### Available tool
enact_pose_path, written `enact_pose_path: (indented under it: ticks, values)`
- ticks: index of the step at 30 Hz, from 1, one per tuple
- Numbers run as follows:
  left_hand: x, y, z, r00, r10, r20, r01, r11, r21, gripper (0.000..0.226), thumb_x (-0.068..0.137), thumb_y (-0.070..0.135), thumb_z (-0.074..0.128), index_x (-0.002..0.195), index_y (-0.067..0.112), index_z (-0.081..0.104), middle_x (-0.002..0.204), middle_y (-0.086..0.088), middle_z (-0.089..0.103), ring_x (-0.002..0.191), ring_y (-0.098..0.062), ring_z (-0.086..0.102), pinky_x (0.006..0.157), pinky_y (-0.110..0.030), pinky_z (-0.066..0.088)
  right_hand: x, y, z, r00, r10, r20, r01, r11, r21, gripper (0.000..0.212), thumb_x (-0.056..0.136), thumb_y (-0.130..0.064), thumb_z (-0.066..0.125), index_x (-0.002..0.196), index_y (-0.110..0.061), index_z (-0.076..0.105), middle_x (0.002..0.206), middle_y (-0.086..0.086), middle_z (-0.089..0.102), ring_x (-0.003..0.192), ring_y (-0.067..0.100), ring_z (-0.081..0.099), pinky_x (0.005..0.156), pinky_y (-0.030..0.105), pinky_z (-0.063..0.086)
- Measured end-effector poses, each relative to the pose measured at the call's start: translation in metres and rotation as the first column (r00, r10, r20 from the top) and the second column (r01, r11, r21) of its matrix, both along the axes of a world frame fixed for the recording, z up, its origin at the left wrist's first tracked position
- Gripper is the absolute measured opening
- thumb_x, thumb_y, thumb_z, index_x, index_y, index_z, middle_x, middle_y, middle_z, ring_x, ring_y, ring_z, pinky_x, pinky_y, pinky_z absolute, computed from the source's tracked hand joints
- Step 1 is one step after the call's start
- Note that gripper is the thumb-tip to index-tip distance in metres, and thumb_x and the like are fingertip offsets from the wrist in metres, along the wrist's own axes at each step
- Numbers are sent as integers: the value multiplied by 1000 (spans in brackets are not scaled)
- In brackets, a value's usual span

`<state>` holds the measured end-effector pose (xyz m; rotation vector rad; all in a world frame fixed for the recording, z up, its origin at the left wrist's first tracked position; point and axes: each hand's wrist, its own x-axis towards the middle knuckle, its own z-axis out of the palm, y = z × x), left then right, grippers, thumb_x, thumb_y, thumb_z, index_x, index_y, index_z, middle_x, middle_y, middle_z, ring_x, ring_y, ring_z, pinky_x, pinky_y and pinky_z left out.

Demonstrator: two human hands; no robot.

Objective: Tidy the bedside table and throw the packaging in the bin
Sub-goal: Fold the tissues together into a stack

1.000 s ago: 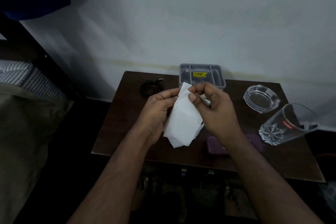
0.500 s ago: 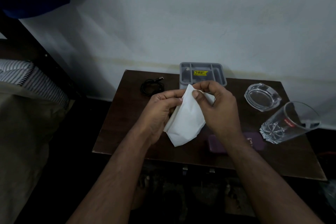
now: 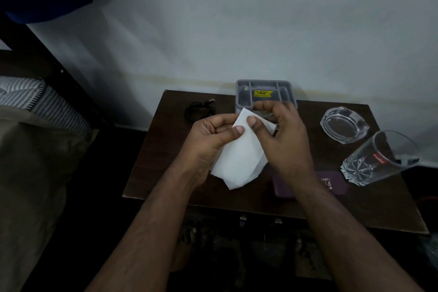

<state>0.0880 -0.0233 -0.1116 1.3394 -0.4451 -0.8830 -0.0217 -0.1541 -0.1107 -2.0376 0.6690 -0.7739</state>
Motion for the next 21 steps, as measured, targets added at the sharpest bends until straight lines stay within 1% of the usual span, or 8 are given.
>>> enact_pose_path:
  ticks: [4,6,8,10,12,16,19,21]
  values:
    - [4,5,5,998,60,9,-60,998,34,25,95,10,68,119,10,73,110,-10,79,99,-28,76,83,-42,63,0,-1,-3,991,68,-112,-58,994,91,19,98,-39,65,101,-22,71,109,-4,60,101,10,61,74,21,44]
    - [9,10,2,968,202,151,-221,967,127,20,96,12,68,115,14,75,105,-5,80,93,-19,76,75,-35,62,1,1,-4,993,42,-115,-34,997,66,14,97,-35,67,89,-24,67,102,-5,61,94,6,61,73,18,43]
    - [19,17,-5,836,339,432,-470,849,244,16,97,15,67,112,17,74,100,1,78,86,-13,73,68,-29,58,1,2,-5,991,-4,-131,9,999,35,12,96,-31,69,86,-24,66,99,-3,61,89,7,60,73,19,42]
    - [25,23,-11,687,384,616,-637,727,257,15,97,18,65,109,20,74,96,6,75,85,-10,71,76,-32,60,0,2,-7,972,-19,-234,20,1000,2,8,96,-28,68,91,-23,68,100,-2,61,90,10,59,74,22,43]
    - [28,23,-12,635,443,633,-693,689,213,12,98,19,63,106,21,73,89,12,70,82,-4,67,82,-34,60,1,4,-12,919,43,-392,-63,997,-39,3,96,-24,67,94,-24,70,103,-4,62,92,12,61,77,28,48]
    - [27,15,-11,642,512,571,-698,698,160,8,101,22,60,99,28,64,92,10,71,87,-9,69,80,-36,61,7,18,-25,750,167,-640,-296,950,-98,11,97,-21,64,107,-22,69,109,-3,57,100,18,57,84,37,52]
    - [25,9,-10,666,524,530,-691,702,174,7,103,23,58,100,29,61,90,15,66,86,-4,67,69,-25,55,13,23,-30,731,163,-663,-360,917,-171,3,97,-17,62,99,-15,60,109,4,53,105,26,55,80,39,51]
    - [25,8,-9,660,536,526,-702,689,180,7,104,24,58,100,30,60,90,16,64,85,-3,65,67,-22,53,18,28,-30,712,237,-661,-434,888,-149,14,97,-18,63,87,-19,54,102,4,49,102,28,56,78,40,50]
